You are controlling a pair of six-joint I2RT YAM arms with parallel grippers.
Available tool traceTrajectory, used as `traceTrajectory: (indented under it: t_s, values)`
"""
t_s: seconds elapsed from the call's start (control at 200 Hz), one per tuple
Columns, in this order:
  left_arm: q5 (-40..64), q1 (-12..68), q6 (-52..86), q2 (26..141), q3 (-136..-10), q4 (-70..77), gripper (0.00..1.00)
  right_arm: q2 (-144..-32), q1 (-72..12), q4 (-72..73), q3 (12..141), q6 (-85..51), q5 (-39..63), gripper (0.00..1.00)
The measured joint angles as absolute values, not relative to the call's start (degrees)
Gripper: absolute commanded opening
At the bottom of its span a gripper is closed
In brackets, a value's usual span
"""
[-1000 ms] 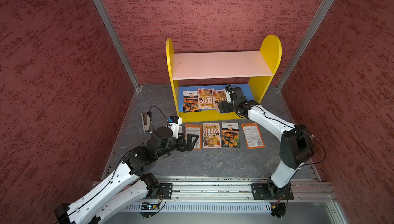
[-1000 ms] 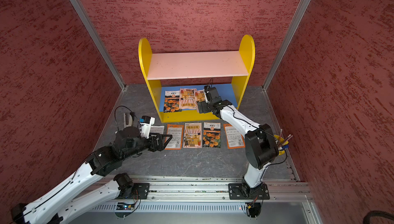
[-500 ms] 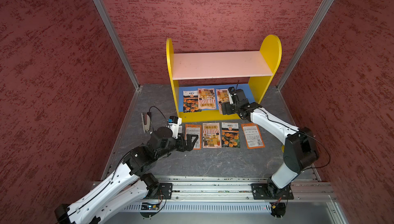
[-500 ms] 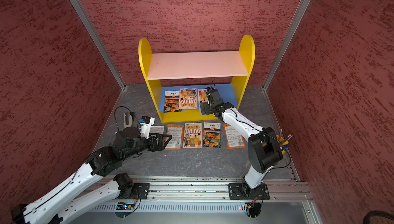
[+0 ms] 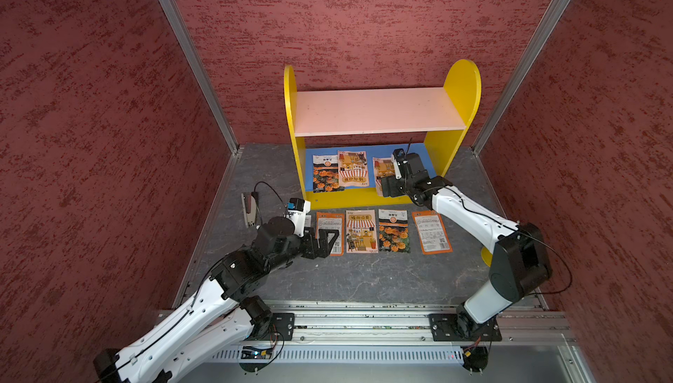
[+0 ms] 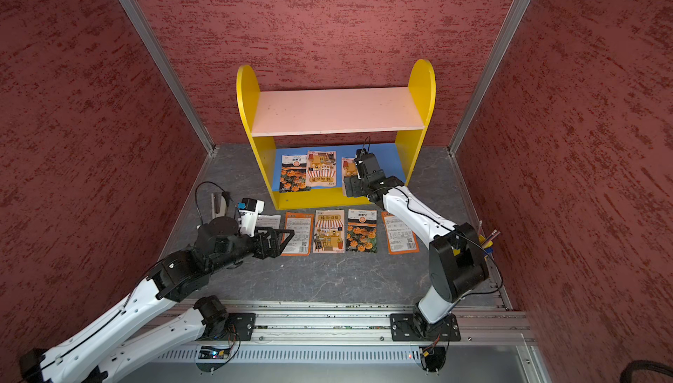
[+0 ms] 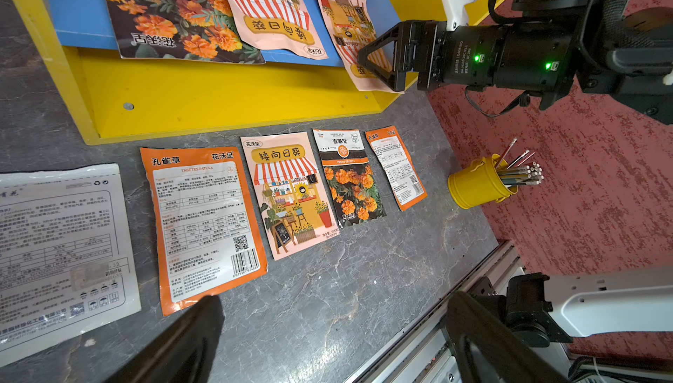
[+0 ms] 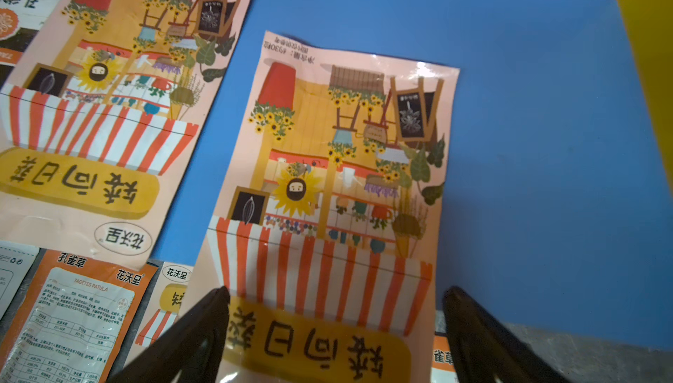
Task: Take the seed bag off the shelf
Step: Pick up the seed packet from the shelf.
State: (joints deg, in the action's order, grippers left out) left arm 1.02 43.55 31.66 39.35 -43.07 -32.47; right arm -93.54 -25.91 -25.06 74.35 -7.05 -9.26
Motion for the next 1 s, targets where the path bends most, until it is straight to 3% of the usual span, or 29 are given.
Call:
traceTrajectory:
  t_s: [0.266,0.551,0.766,1.002]
  values:
    - [1.0,43.4,31.6,39.4,-43.1,-32.5,1.00,-89.6,-25.8,-25.7,74.5,-7.9,-8.4,0.95]
    - [1.2,43.3,31.4,39.5,-43.1,-31.9,1.00,-71.9,-23.6,-25.5,65.8,-16.9,-2.5,0.94]
    - [1.7,43.3,31.2,39.7,-43.1,-31.9,1.00,-66.5,-17.1,-22.5,55.4,-26.3,8.2,0.91]
    - [3.4,43.3,31.0,37.6,-43.1,-31.6,1.00,-71.2,-9.5,-11.3,50.0,-34.7,23.6,0.84]
